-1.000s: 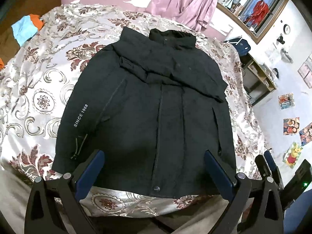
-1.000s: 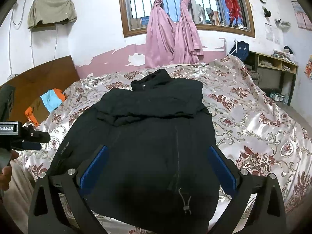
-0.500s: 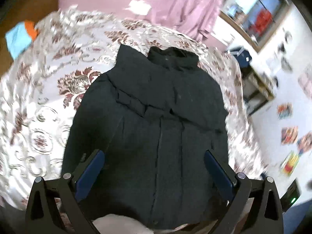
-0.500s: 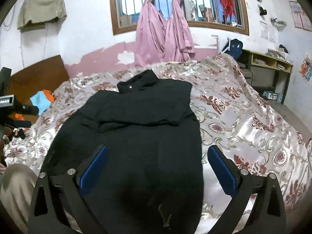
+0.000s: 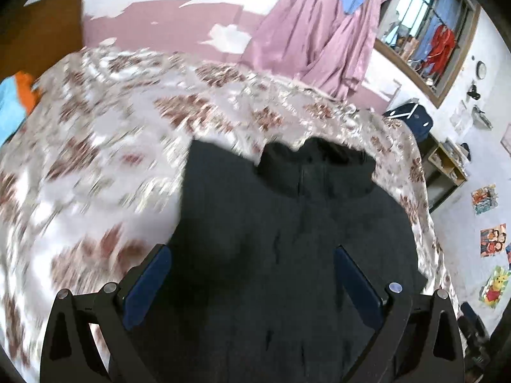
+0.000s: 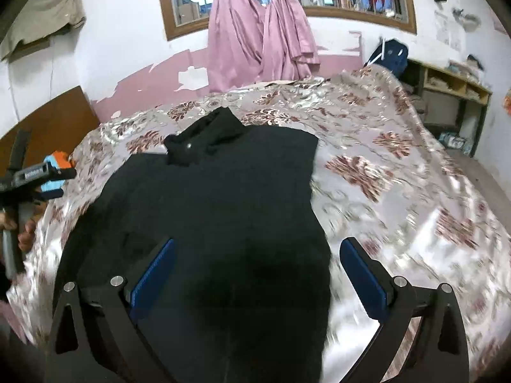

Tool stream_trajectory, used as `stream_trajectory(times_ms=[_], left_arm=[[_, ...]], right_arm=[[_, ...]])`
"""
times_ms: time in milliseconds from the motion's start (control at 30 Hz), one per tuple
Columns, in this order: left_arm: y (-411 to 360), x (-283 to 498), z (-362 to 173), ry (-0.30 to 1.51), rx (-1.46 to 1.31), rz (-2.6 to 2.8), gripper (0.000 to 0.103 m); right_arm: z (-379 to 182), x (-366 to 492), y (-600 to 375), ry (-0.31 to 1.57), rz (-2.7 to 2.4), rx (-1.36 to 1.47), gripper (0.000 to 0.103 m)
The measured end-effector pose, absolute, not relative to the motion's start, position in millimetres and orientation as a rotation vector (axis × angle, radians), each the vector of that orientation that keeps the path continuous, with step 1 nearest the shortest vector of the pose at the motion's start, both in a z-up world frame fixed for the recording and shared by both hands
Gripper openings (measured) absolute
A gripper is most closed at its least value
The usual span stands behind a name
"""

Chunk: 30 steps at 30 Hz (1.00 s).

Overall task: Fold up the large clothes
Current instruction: 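Grasp the jacket hem with both grippers and lift it toward the collar, then carry the held hem over the jacket toward the collar with both grippers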

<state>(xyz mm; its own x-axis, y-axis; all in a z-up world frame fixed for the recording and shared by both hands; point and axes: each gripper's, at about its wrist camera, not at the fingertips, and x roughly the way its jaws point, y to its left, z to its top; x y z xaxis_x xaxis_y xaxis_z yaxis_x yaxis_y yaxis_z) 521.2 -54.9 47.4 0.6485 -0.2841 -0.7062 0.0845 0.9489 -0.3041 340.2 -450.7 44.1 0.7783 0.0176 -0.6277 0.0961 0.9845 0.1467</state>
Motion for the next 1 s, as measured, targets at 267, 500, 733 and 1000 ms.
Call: stream_trajectory(times_ms=[267, 500, 733, 1000], left_arm=[[-101, 635, 29, 0.778, -0.077, -0.237, 0.102], [-116, 708, -8, 0.844, -0.107, -0.279, 0.101], [-139, 746, -35, 0.962, -0.072, -0.302, 0.049], [-125, 728, -33, 0.906, -0.161, -0.304, 0.009]], right_arm=[[47, 502, -442, 0.692, 0.069, 0.227, 0.1], [26, 631, -407, 0.796, 0.135, 0.224, 0.099], [9, 695, -371, 0.896, 0.123, 0.076, 0.095], [2, 687, -371, 0.852, 0.067, -0.02, 0.022]])
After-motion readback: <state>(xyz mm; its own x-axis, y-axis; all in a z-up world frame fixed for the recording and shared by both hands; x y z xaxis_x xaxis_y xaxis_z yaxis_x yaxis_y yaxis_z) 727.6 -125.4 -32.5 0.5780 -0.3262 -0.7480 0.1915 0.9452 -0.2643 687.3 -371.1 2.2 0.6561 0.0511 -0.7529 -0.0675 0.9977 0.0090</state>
